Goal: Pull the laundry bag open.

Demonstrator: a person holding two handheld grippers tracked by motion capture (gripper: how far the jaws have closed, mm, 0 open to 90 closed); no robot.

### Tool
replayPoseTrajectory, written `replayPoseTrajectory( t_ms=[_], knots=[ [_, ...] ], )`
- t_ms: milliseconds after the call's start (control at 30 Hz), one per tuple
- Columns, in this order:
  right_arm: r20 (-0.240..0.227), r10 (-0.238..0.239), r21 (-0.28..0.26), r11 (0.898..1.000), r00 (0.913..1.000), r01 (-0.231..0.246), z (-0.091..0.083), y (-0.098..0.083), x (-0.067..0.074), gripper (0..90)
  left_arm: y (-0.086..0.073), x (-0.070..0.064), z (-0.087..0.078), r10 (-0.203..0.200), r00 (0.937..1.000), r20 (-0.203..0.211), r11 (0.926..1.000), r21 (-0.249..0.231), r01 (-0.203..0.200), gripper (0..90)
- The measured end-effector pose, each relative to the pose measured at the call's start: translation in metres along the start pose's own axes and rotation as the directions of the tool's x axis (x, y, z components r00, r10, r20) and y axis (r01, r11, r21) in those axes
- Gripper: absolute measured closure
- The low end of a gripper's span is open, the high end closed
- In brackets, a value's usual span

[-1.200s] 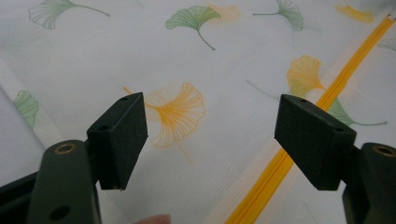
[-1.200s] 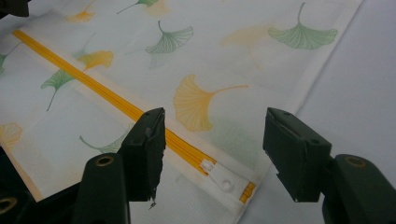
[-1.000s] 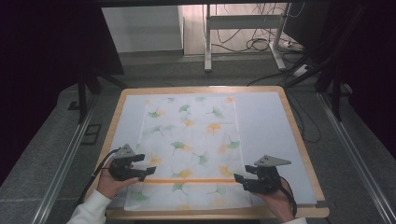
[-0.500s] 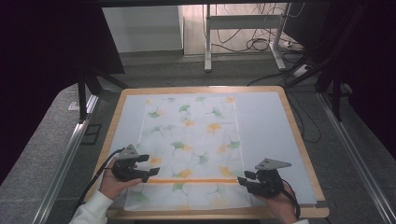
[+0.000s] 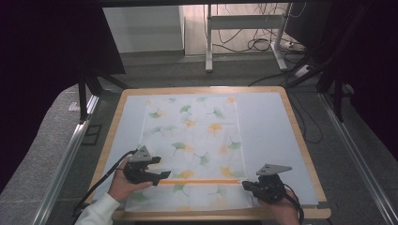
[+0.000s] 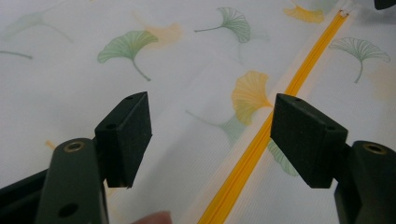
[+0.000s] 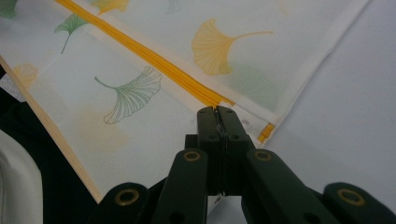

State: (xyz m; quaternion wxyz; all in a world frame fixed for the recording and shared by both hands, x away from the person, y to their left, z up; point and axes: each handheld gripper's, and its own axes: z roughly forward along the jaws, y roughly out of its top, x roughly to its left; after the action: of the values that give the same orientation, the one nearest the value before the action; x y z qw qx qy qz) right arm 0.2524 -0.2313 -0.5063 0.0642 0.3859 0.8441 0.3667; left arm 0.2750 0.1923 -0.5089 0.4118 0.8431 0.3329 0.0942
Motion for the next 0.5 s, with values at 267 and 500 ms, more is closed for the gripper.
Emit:
replayPoseTrajectory(
  t_ms=[267,500],
  knots=[
    [0.001,-0.001,-0.002,1.000,1.0000,0.001,0.001,0.000,0.000,89.0,0.006,-0.005,0.007,0.020,0.9997,0.011,0.9995,-0.023,-0.020,28.7],
    [-0.011,-0.008,0.009,1.000,0.9999,0.008,0.003,0.000,0.001,89.3,0.012,-0.010,0.014,0.051,0.9983,0.027,0.9984,-0.027,-0.050,28.4]
  ],
)
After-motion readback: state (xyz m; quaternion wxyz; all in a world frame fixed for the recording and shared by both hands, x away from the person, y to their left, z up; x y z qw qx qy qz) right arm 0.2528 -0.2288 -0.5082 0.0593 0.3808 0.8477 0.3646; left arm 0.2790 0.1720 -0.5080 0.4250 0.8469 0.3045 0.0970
